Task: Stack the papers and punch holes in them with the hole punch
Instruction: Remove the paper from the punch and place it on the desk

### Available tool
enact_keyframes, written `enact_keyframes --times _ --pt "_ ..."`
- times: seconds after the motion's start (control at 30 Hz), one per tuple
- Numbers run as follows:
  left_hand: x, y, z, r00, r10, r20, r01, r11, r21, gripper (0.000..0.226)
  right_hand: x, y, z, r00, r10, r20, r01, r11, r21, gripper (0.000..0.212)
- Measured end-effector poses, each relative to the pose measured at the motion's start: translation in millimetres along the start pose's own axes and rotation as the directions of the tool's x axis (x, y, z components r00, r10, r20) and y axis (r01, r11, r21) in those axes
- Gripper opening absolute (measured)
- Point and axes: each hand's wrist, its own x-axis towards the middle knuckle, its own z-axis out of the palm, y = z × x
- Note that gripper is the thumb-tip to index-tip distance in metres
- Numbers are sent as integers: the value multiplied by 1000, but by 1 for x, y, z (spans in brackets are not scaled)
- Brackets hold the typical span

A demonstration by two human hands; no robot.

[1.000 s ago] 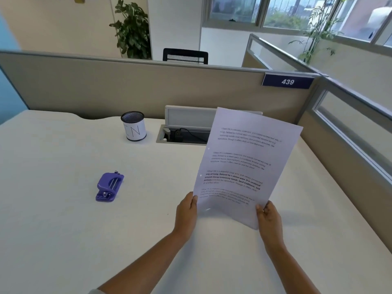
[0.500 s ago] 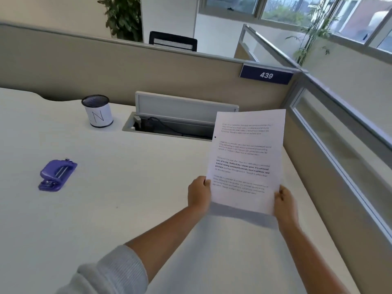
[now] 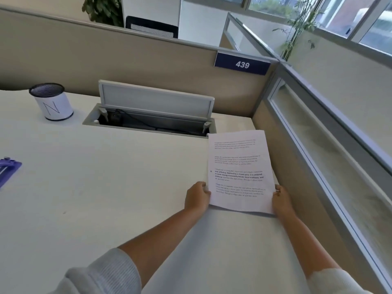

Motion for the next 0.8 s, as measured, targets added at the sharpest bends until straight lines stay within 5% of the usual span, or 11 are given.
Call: enact_keyframes --times 0.57,0.8 --pt "3 -5 7 996 86 -17 -83 986 142 19 2 1 -6 998 41 -52 -50 982 -183 35" --pt "-1 -15 -21 995 78 -63 -72 992 102 40 -25 -8 -15 993 -5 -118 -41 920 -390 40"
